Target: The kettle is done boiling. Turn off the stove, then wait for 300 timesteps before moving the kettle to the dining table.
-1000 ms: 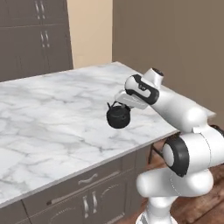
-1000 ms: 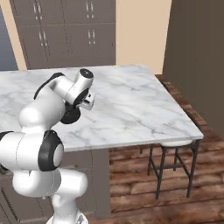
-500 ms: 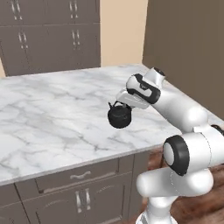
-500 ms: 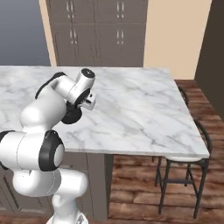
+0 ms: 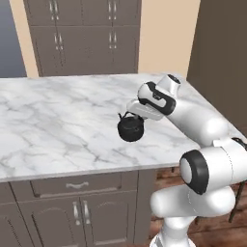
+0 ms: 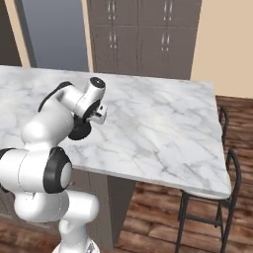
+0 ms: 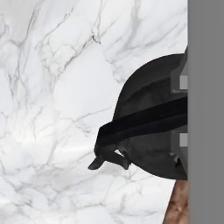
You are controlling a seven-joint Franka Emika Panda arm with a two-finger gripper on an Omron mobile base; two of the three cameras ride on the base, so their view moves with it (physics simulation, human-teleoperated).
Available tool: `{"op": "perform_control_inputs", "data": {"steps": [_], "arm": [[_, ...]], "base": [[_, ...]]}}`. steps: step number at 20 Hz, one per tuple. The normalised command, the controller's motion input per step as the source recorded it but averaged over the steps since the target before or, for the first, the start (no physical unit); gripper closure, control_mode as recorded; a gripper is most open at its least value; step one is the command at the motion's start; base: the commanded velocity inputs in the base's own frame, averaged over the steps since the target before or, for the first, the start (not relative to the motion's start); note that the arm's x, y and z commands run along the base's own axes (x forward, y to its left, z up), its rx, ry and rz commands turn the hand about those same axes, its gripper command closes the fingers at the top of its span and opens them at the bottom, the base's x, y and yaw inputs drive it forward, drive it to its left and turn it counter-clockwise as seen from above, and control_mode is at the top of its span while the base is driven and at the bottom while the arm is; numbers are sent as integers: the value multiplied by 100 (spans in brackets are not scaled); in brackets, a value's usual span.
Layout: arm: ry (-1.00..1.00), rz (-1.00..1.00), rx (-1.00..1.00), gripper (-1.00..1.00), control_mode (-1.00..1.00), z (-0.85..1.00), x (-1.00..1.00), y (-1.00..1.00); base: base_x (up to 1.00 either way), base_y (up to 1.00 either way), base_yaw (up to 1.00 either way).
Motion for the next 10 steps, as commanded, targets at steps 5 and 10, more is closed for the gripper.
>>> {"op": "perform_control_inputs", "data": {"steps": [5, 10], "arm": [[0, 0, 0, 100, 100, 0, 0, 0], [0, 0, 0, 100, 100, 0, 0, 0]], "base": [[6, -72, 29], [16, -60, 23]]}}
